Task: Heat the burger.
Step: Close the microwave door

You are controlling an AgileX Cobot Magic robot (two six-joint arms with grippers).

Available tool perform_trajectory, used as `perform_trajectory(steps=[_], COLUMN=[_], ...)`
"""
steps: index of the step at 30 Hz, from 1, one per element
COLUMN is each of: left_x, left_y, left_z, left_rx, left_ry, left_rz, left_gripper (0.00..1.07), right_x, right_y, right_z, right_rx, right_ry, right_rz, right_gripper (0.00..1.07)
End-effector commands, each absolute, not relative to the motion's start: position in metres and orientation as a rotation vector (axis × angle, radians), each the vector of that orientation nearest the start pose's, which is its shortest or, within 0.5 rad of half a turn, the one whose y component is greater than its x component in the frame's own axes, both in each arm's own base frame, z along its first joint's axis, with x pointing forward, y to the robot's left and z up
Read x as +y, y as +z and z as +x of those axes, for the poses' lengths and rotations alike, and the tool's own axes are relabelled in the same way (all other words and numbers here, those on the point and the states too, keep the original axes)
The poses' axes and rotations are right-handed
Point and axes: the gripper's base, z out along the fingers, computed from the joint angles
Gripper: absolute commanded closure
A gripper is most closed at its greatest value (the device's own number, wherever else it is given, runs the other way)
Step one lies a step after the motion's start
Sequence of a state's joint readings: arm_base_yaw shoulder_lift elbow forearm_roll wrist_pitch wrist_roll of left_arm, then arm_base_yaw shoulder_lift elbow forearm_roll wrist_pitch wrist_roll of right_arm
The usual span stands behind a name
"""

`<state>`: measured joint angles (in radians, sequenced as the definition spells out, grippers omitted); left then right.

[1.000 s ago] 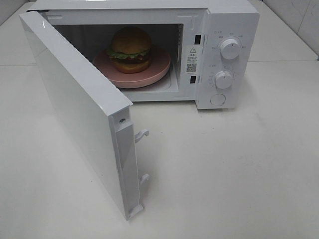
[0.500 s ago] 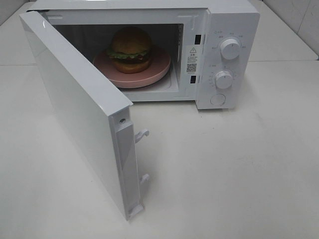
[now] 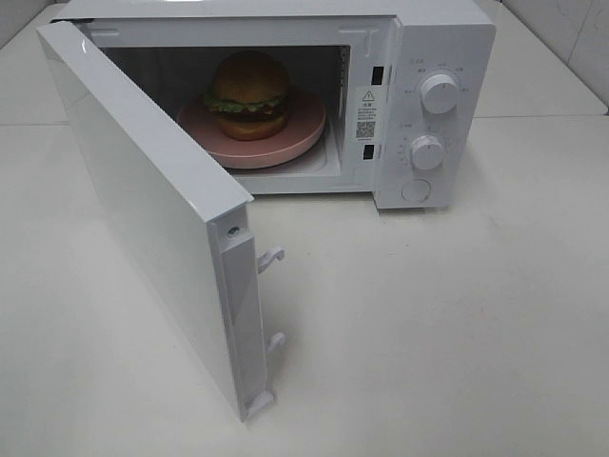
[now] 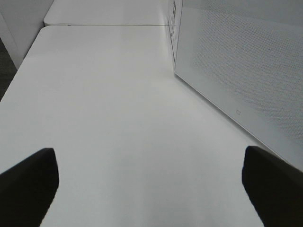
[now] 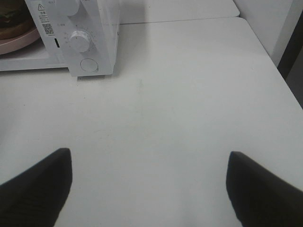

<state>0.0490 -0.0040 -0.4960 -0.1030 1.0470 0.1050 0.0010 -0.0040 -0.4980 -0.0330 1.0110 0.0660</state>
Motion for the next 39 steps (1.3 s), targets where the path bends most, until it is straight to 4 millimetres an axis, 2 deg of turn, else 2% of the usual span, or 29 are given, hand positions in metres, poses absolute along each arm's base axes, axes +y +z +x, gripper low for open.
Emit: perform_trajectory(steps=[1, 8, 20, 26, 28, 29, 31, 32, 33, 34, 35, 36, 37, 38, 39], left_x=[-0.009, -0.009, -0.008, -0.008, -0.008, -0.008, -0.007, -0.007, -0.007, -0.006, -0.006, -0.006, -0.006, -0.005, -0.005], left_y=[0.278, 0.278, 0.279, 0.301, 0.308, 0.308, 0.310, 0.310, 0.313, 0.314, 0.314, 0.317, 0.317, 0.321, 0.322], left_z=[-0.008, -0.008, -0.006, -0.012, -0.009, -0.009, 0.000, 0.000, 0.007, 0.011, 0.011, 0.018, 0.018, 0.026, 0.031], left_rx=[1.990, 1.990, 1.993, 1.865, 1.834, 1.834, 1.847, 1.847, 1.850, 1.848, 1.848, 1.840, 1.840, 1.831, 1.825], left_ry=[-0.029, -0.029, -0.026, -0.015, -0.017, -0.017, -0.019, -0.019, -0.019, -0.020, -0.020, -0.022, -0.022, -0.021, -0.018], left_rz=[0.051, 0.051, 0.050, 0.044, 0.036, 0.036, 0.031, 0.031, 0.027, 0.025, 0.025, 0.020, 0.020, 0.015, 0.014], left_gripper=[0.06, 0.06, 0.06, 0.07, 0.16, 0.16, 0.35, 0.35, 0.52, 0.62, 0.62, 0.81, 0.81, 0.95, 1.02], right_x=[-0.003, -0.003, -0.003, -0.003, -0.003, -0.003, -0.003, -0.003, -0.003, -0.003, -0.003, -0.003, -0.003, -0.003, -0.003], right_y=[0.281, 0.281, 0.281, 0.281, 0.281, 0.281, 0.281, 0.281, 0.281, 0.281, 0.281, 0.281, 0.281, 0.281, 0.281], right_z=[-0.007, -0.007, -0.007, -0.007, -0.007, -0.007, -0.007, -0.007, -0.007, -0.007, -0.007, -0.007, -0.007, -0.007, -0.007], right_rx=[1.957, 1.957, 1.957, 1.957, 1.957, 1.957, 1.957, 1.957, 1.957, 1.957, 1.957, 1.957, 1.957, 1.957, 1.957], right_ry=[0.004, 0.005, 0.005, 0.005, 0.005, 0.005, 0.005, 0.005, 0.005, 0.005, 0.005, 0.005, 0.005, 0.005, 0.005], right_rz=[0.070, 0.070, 0.070, 0.070, 0.070, 0.070, 0.070, 0.070, 0.070, 0.070, 0.070, 0.070, 0.070, 0.070, 0.070], right_gripper=[0.26, 0.31, 0.31, 0.31, 0.31, 0.31, 0.31, 0.31, 0.31, 0.31, 0.31, 0.31, 0.31, 0.31, 0.31])
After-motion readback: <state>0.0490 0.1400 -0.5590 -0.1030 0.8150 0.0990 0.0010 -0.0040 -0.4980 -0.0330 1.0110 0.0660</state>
